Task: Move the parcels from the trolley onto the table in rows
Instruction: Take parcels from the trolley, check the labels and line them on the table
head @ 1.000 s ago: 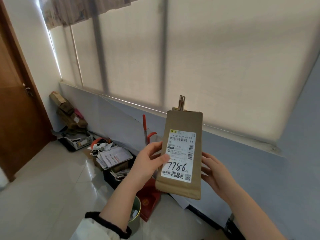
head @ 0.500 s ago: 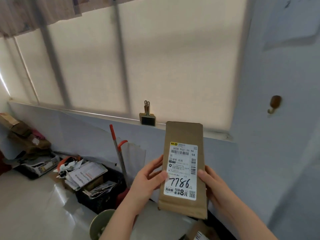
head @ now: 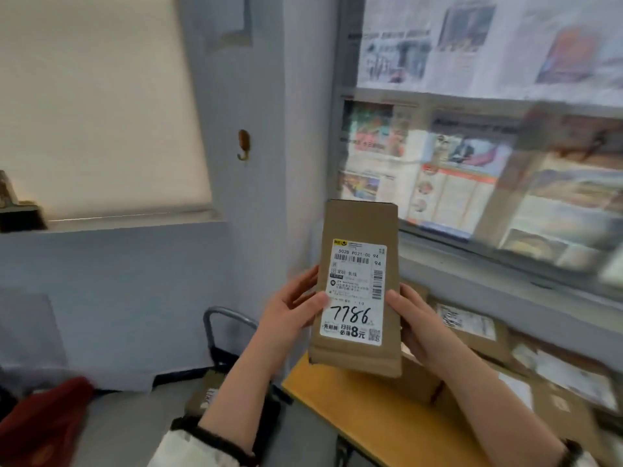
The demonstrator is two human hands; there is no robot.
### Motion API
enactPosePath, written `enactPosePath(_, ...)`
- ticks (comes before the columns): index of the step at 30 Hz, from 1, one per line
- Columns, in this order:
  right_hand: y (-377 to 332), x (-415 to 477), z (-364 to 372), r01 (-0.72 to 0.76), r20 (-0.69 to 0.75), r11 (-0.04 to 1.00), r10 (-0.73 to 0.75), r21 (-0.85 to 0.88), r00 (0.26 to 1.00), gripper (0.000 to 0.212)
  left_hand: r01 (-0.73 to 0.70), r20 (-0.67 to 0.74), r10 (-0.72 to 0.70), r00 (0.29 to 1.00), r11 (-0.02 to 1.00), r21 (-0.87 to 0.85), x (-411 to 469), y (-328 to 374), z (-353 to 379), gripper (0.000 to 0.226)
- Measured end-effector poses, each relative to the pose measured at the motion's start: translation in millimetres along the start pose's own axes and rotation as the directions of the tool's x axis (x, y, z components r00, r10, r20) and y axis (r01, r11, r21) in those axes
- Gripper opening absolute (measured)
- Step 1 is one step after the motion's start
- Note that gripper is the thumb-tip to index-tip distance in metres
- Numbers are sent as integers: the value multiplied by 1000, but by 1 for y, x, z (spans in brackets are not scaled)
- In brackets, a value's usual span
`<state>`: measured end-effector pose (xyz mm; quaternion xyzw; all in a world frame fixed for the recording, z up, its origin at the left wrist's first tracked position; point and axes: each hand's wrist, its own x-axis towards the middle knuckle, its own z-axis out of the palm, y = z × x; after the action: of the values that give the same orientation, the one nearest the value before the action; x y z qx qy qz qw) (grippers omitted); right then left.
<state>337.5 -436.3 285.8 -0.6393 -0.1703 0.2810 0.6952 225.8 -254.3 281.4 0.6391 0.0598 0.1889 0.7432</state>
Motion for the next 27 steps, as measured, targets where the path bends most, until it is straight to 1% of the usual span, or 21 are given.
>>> enactPosePath(3,-6,-39,-70,19,-129,999,-15,28,992,77,22,126,-22,992,1000,3,12,-16,74,43)
enactPosePath(5,-10,-64,-109,33,-203,999,-24,38,979,81,48,205,-50,977,999,15,18,-23,116,43)
enactPosePath(8,-10,-95,-158,62,-317,996,-41,57,948,84,71,329,-79,941,997,37,28,-32,173,46)
enactPosePath(12,-1,-134,-203,97,-461,992,-51,76,886,79,104,469,-118,875,993,56,36,-47,236,43)
enactPosePath(14,5,-156,-219,95,-534,990,-26,101,845,73,150,537,-166,827,986,73,37,-56,263,42)
enactPosePath(16,10,-180,-237,90,-599,989,0,121,801,72,182,613,-202,764,979,95,35,-65,291,45)
enactPosePath(20,27,-219,-276,103,-683,984,25,146,730,64,209,717,-232,658,970,122,25,-91,344,53)
enactPosePath(23,46,-241,-295,120,-735,970,75,209,674,63,239,750,-280,599,957,165,17,-111,379,48)
enactPosePath(25,58,-255,-312,138,-768,956,118,259,630,66,262,775,-325,541,941,212,15,-123,407,43)
enactPosePath(27,68,-270,-337,144,-781,944,152,295,605,66,270,796,-369,479,925,267,16,-134,440,39)
